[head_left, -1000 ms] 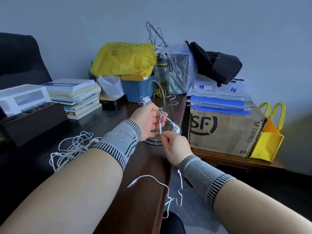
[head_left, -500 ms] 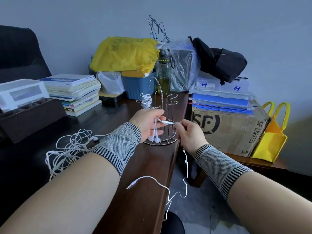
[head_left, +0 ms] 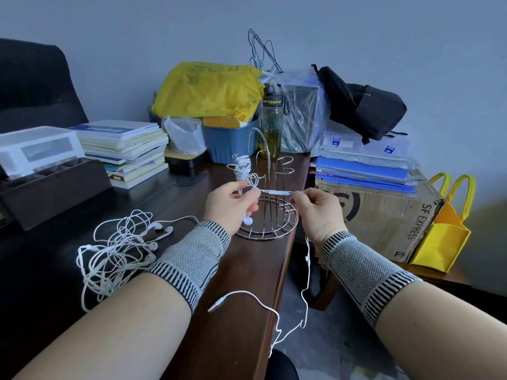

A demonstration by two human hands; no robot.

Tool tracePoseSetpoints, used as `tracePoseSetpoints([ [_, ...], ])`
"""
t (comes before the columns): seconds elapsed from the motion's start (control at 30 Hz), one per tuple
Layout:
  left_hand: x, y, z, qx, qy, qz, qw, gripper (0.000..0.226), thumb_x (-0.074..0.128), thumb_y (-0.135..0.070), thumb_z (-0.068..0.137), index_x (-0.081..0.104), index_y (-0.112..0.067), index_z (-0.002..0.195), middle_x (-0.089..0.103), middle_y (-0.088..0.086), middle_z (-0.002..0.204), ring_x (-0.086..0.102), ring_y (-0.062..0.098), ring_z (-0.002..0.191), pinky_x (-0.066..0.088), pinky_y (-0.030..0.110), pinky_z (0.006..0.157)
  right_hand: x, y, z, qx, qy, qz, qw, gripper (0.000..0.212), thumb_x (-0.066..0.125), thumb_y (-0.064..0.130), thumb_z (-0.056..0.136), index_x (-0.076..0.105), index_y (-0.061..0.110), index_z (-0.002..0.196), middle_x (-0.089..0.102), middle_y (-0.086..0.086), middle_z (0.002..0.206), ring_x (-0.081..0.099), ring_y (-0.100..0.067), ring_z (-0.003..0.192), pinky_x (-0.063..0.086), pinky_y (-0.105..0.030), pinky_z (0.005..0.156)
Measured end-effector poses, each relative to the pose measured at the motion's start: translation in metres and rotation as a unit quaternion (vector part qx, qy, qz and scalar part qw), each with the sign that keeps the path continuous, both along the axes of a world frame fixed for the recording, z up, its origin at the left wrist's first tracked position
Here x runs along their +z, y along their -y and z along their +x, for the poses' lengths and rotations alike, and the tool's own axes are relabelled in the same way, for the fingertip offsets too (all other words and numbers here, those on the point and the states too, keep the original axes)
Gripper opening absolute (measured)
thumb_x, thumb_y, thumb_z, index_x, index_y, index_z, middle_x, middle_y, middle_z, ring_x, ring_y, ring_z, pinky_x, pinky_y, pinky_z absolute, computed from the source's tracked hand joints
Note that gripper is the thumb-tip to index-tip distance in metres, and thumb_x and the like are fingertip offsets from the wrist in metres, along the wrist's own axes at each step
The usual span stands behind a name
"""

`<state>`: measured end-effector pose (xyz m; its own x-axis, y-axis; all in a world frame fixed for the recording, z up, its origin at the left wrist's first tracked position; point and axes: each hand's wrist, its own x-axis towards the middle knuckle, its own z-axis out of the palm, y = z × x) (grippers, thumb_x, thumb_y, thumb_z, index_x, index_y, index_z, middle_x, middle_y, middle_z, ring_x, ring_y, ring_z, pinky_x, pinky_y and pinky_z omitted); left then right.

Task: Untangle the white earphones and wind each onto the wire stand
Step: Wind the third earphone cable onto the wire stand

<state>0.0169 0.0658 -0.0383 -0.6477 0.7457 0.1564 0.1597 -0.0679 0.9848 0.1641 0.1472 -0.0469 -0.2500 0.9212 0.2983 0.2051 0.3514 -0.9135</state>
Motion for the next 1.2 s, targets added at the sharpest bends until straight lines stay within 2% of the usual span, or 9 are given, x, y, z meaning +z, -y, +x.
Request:
tracePoseSetpoints([
  [0.1,-0.002,-0.004,0.003,-0.023,0.036,-0.011,0.999,0.018,0.072,-0.021,0.086,0.07,-0.012,0.102,0.072,-0.001,0.068,0.068,0.009,0.063,0.061,0.032,0.071,-0.004,-0.002,0.001,-0.005,0.029,0.002,1.0,0.026,0.059,0.024,0.09,0.068,0.005,0.074,0.042,0.014,0.034,0.037,-0.003,0.036,0.033,-0.021,0.05],
  [0.23,-0.001,-0.005,0.008,-0.048,0.078,-0.019,0.996,0.009,0.068,-0.022,0.09,0.072,-0.014,0.093,0.07,0.001,0.073,0.062,0.006,0.057,0.055,0.026,0.058,-0.008,-0.002,0.001,0.001,0.062,-0.004,0.998,0.025,0.058,0.023,0.091,0.068,0.009,0.073,0.042,0.016,0.032,0.04,-0.001,0.033,0.033,-0.021,0.049],
  [0.33,0.0,-0.005,0.011,-0.05,0.115,-0.015,0.992,0.009,0.068,-0.023,0.091,0.071,-0.015,0.088,0.07,-0.001,0.07,0.061,0.005,0.057,0.053,0.024,0.057,-0.008,-0.003,-0.001,0.004,0.081,-0.001,0.997,0.025,0.055,0.024,0.093,0.068,0.012,0.074,0.043,0.016,0.032,0.041,0.0,0.032,0.033,-0.021,0.047],
  [0.5,-0.001,0.011,0.029,-0.032,0.14,0.006,0.99,0.005,0.069,-0.019,0.09,0.071,-0.015,0.087,0.071,-0.002,0.069,0.062,0.002,0.055,0.052,0.019,0.054,-0.006,0.0,0.0,0.008,0.062,-0.027,0.998,0.026,0.054,0.023,0.093,0.064,0.014,0.07,0.061,0.006,0.055,0.048,-0.001,0.039,0.039,-0.022,0.047],
  [0.57,-0.004,0.02,0.039,-0.031,0.153,0.025,0.987,0.003,0.069,-0.015,0.09,0.07,-0.014,0.088,0.072,0.001,0.072,0.063,0.003,0.055,0.052,0.02,0.055,-0.006,0.006,0.002,0.012,0.067,-0.028,0.997,0.027,0.054,0.021,0.091,0.063,0.013,0.067,0.062,0.004,0.057,0.048,-0.004,0.04,0.039,-0.023,0.048],
  [0.8,-0.003,0.031,0.057,-0.04,0.194,0.074,0.977,0.011,0.065,-0.012,0.092,0.07,-0.011,0.082,0.067,0.0,0.07,0.059,0.003,0.054,0.051,0.023,0.061,-0.017,0.033,0.028,0.042,0.136,-0.013,0.99,0.027,0.06,0.026,0.09,0.067,0.01,0.069,0.044,0.009,0.044,0.039,-0.005,0.042,0.035,-0.022,0.048],
  [0.93,-0.004,0.031,0.061,-0.058,0.185,0.083,0.977,0.013,0.066,-0.01,0.091,0.071,-0.007,0.08,0.065,0.0,0.065,0.056,0.006,0.054,0.047,0.025,0.059,-0.012,0.042,0.038,0.046,0.191,0.016,0.98,0.028,0.058,0.025,0.091,0.065,0.013,0.066,0.05,0.004,0.054,0.045,-0.008,0.052,0.039,-0.023,0.053],
  [1.03,-0.004,0.03,0.059,-0.058,0.178,0.082,0.979,0.012,0.068,-0.009,0.089,0.072,-0.01,0.078,0.066,0.001,0.068,0.053,0.009,0.056,0.048,0.026,0.058,-0.007,0.045,0.042,0.034,0.188,0.015,0.981,0.031,0.057,0.025,0.092,0.061,0.021,0.062,0.05,0.007,0.05,0.045,-0.008,0.049,0.038,-0.021,0.05],
  [1.2,-0.006,0.029,0.062,-0.041,0.157,0.091,0.983,0.01,0.071,-0.015,0.087,0.072,-0.012,0.077,0.065,-0.003,0.064,0.048,0.01,0.051,0.043,0.023,0.048,-0.01,0.051,0.038,0.032,0.212,0.025,0.976,0.031,0.057,0.025,0.093,0.059,0.019,0.062,0.051,0.005,0.052,0.047,-0.01,0.05,0.039,-0.022,0.052],
])
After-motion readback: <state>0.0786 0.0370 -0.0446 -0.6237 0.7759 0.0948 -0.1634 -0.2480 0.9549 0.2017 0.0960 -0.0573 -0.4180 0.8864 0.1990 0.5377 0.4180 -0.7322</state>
